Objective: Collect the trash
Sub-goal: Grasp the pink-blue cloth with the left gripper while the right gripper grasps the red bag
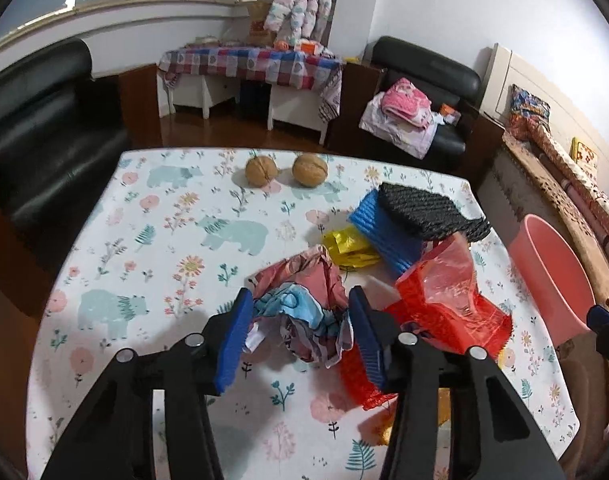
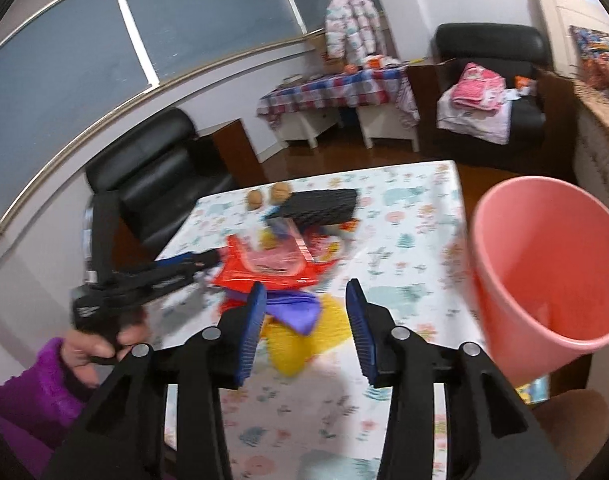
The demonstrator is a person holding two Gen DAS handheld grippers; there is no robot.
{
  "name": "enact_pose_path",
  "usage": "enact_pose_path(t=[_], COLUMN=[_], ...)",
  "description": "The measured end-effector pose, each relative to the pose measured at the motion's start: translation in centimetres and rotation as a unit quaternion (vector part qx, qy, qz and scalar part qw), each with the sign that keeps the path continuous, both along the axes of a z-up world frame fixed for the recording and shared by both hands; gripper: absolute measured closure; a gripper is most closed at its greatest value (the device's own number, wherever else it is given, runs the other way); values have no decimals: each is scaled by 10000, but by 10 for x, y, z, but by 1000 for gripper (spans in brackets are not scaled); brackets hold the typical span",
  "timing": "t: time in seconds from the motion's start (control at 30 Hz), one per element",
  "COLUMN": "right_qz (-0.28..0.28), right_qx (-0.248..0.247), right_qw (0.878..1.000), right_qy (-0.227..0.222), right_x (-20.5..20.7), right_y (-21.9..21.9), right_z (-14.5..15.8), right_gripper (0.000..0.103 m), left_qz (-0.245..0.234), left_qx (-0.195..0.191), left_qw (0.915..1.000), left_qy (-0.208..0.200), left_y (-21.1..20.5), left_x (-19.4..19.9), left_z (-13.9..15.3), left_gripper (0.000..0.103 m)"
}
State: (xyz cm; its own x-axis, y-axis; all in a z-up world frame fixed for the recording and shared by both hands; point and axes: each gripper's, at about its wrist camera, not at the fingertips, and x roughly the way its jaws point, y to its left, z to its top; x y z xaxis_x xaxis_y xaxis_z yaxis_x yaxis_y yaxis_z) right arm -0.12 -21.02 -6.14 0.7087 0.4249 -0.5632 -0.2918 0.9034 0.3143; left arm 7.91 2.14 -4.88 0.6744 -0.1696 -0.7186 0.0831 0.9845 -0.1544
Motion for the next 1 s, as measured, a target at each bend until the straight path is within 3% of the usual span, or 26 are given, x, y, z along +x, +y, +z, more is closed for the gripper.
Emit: enact_pose_path(t=[0.1,0.17,0.27,0.7,0.87,1.0], right_qz=[146,130,114,33,185,182], right_qx=[79,127,240,724,852,774], right_qw=[9996,9991,9978,9843,9816,9847], right_qy=[232,392,613,1612,1699,1552], right_x=[11,19,33,83,90,91], right_y=[10,11,12,19,27,32], right_z=[-7,-12,-20,-56,-59,-55], right_gripper=[60,59,59,59,60,74], left_qz=[-86,-149,-191,-250,-254,-249], left_qx=[-116,-142,-226,-438,-486,-477], left_qw=[9999,9997,9995,9986,9982,9983], left_qy=[91,88,104,179,222,215], left_y=[1,2,5,16,17,17], left_x=[3,3,2,0,1,1], left_z=[-6,-6,-8,-10,-8,-6], left_gripper=[64,79,88,88,88,89])
